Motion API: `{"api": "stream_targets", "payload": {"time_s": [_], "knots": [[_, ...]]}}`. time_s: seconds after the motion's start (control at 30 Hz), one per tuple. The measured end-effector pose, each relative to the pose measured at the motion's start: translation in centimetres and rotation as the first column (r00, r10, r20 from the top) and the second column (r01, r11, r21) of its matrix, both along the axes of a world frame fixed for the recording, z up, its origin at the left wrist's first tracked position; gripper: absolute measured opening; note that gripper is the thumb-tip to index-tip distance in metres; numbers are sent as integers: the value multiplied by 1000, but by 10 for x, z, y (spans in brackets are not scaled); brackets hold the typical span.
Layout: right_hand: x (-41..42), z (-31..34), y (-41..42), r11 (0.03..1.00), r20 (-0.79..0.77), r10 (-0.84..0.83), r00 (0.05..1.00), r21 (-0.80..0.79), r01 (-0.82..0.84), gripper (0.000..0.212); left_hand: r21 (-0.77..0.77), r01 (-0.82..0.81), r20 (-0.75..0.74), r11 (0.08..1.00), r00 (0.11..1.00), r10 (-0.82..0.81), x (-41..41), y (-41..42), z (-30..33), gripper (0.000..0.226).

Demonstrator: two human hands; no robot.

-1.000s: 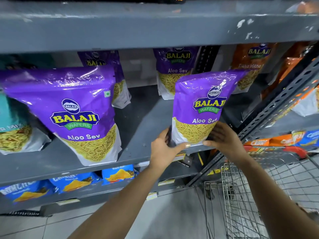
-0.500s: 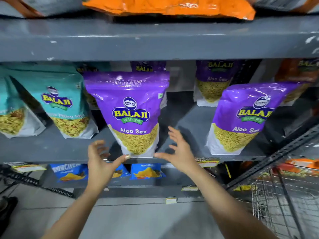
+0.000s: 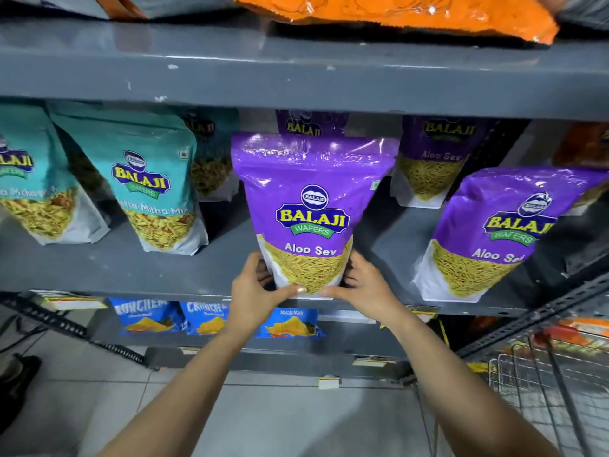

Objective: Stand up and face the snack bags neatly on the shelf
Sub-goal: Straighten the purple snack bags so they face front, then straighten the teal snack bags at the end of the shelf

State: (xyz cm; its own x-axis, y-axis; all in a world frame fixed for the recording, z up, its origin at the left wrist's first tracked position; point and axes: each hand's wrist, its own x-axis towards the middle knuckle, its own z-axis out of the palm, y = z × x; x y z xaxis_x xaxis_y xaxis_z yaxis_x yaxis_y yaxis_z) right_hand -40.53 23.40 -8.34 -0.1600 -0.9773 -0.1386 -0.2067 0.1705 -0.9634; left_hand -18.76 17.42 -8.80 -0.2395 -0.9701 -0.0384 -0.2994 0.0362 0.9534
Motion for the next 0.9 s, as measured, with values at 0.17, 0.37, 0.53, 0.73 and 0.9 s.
{"api": "stream_targets", "payload": {"time_s": [0.17, 0.37, 0.53, 0.73, 0.9], "knots": [[22, 5, 16, 969, 102, -210, 972, -107, 221, 84, 3, 58, -55, 998, 997, -58, 13, 0, 4, 83], [102, 7, 38, 857, -291, -330, 898, -492, 156, 16, -115, -382, -168, 917, 917, 361, 104, -16, 0, 31], [193, -1, -32, 963, -423, -66, 904, -264, -53, 37, -105, -447, 11, 888, 893, 451, 208, -77, -7, 70], [239, 13, -143, 996, -140, -81, 987, -43, 76, 112, 73, 69, 89, 995, 993, -75, 245, -169, 10, 130], [249, 5, -167, 997, -74, -79, 994, -28, 77, 75, 28, 219, 117, 975, 968, -221, 243, -194, 11, 70]]}}
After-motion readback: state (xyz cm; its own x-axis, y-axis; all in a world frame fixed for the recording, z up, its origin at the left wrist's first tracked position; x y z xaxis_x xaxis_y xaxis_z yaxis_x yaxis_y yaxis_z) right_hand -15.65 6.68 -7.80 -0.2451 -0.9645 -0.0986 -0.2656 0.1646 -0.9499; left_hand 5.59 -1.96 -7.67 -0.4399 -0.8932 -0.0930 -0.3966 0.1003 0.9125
